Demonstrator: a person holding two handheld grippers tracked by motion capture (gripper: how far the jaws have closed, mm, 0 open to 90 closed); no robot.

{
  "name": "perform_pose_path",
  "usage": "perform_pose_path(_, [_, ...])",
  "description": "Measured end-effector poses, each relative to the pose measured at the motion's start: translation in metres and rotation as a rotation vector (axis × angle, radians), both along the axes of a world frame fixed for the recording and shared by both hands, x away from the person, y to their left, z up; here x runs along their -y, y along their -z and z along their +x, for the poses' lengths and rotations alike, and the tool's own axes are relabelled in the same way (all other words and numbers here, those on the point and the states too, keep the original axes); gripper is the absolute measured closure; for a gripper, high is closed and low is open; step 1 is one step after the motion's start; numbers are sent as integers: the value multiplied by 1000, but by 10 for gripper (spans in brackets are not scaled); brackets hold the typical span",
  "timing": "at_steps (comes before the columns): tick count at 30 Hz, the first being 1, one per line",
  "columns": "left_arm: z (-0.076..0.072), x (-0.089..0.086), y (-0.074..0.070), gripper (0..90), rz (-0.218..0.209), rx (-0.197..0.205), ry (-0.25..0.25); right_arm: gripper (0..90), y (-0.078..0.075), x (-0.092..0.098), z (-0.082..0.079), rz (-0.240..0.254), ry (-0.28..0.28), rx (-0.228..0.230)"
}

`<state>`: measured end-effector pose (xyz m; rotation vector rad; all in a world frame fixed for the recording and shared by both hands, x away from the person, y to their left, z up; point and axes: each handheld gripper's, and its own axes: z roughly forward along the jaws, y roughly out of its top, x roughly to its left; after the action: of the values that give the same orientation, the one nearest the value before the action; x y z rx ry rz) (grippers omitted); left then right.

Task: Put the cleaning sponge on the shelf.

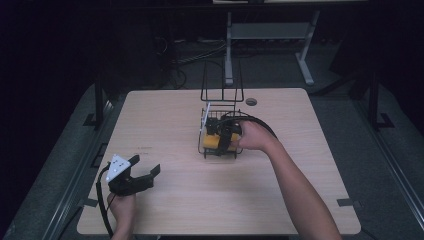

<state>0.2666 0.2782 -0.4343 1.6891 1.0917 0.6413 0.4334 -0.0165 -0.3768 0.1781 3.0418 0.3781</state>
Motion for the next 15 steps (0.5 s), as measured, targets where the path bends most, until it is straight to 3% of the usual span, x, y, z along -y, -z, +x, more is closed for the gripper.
perform_pose_path(9, [0,0,0,127,-1,-1,0,166,-2,2,-9,31,-10,5])
perform_pose_path(15, [-1,1,0,128,-3,1,0,166,0,2,-15,20,-10,-1])
